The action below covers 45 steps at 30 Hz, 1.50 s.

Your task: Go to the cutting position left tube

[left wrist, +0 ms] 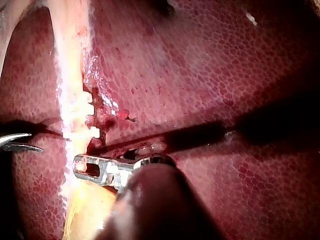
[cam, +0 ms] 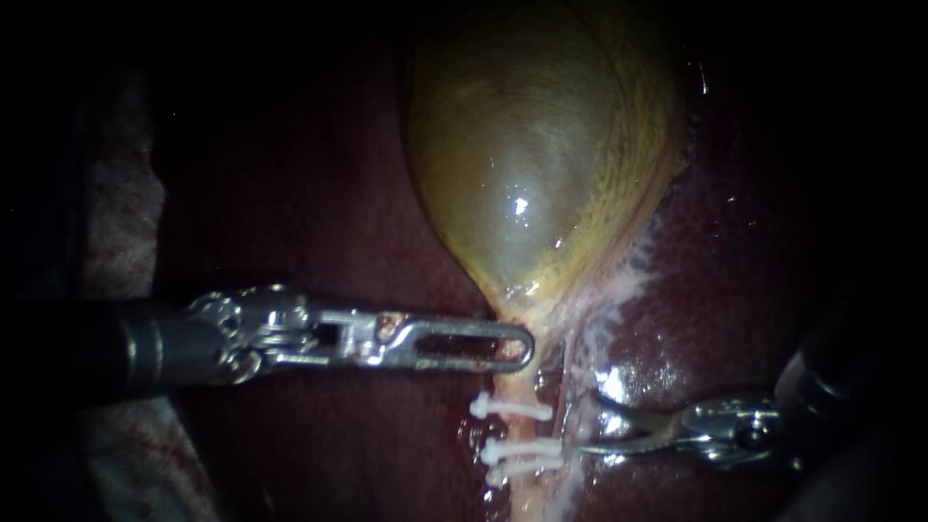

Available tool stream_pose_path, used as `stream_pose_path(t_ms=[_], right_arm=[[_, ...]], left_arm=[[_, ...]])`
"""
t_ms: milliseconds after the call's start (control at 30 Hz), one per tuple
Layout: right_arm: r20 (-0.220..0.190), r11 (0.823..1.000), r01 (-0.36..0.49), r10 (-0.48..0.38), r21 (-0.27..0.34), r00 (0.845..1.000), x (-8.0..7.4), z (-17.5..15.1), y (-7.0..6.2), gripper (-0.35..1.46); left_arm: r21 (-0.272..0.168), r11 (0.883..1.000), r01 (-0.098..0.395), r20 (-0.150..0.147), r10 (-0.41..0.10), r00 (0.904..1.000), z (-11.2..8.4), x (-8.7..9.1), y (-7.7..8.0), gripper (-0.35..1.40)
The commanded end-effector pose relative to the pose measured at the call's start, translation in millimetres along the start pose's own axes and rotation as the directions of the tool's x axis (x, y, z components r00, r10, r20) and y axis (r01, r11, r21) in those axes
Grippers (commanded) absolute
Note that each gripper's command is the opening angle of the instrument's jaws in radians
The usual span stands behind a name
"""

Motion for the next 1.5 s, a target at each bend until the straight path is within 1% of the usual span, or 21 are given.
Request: stream_pose_path(t_ms=[33, 167, 300, 500, 633, 933, 1067, 1167, 1333, 1500], right_arm=[[0.004, 1.000, -0.006, 0.006, 0.007, 1.000, 0.1, 0.3, -0.1, 1.24], [0.017, 0.999, -0.026, 0.026, 0.019, 1.000, 0.4, 1.3, -0.8, 1.24], [0.042, 0.999, -0.039, 0.038, 0.026, 0.998, 0.8, 2.3, -1.3, 1.23], [0.071, 0.998, -0.052, 0.050, 0.031, 0.996, 1.0, 3.7, -1.4, 1.21], [0.100, 0.997, -0.061, 0.057, 0.036, 0.993, 0.9, 4.5, -1.4, 1.16], [0.154, 0.998, -0.056, 0.049, 0.039, 0.987, 1.0, 5.9, -1.3, 1.11], [0.173, 0.998, -0.058, 0.051, 0.037, 0.984, 0.8, 5.7, -1.0, 1.09], [0.177, 0.998, -0.056, 0.048, 0.039, 0.983, 0.5, 5.1, -0.8, 1.08], [0.183, 0.997, -0.062, 0.053, 0.042, 0.982, -0.1, 4.1, -0.8, 1.06], [0.194, 0.997, -0.059, 0.050, 0.040, 0.980, -0.5, 3.9, -0.8, 1.03]], left_arm=[[0.001, 1.000, 0.000, 0.000, 0.000, 1.0000, 0.0, 0.0, 0.1, -0.35], [0.000, 1.000, -0.005, 0.001, 0.005, 1.0000, -0.2, -0.1, 0.5, -0.35], [0.000, 1.000, -0.004, 0.002, 0.004, 1.0000, -0.3, -0.1, 0.8, -0.35], [-0.001, 1.000, -0.008, 0.003, 0.008, 1.0000, -0.6, -0.1, 1.0, -0.35], [-0.002, 1.000, -0.008, 0.003, 0.008, 1.0000, -0.7, -0.2, 1.2, -0.35], [-0.002, 1.000, -0.007, 0.004, 0.007, 1.0000, -0.7, -0.2, 1.3, -0.35], [-0.002, 1.000, -0.007, 0.004, 0.007, 1.0000, -0.7, -0.2, 1.3, -0.35], [-0.002, 1.000, -0.007, 0.004, 0.007, 1.0000, -0.7, -0.2, 1.3, -0.35], [-0.002, 1.000, -0.007, 0.004, 0.007, 1.0000, -0.7, -0.2, 1.3, -0.35], [-0.002, 1.000, -0.007, 0.004, 0.007, 1.0000, -0.7, -0.2, 1.3, -0.35]])
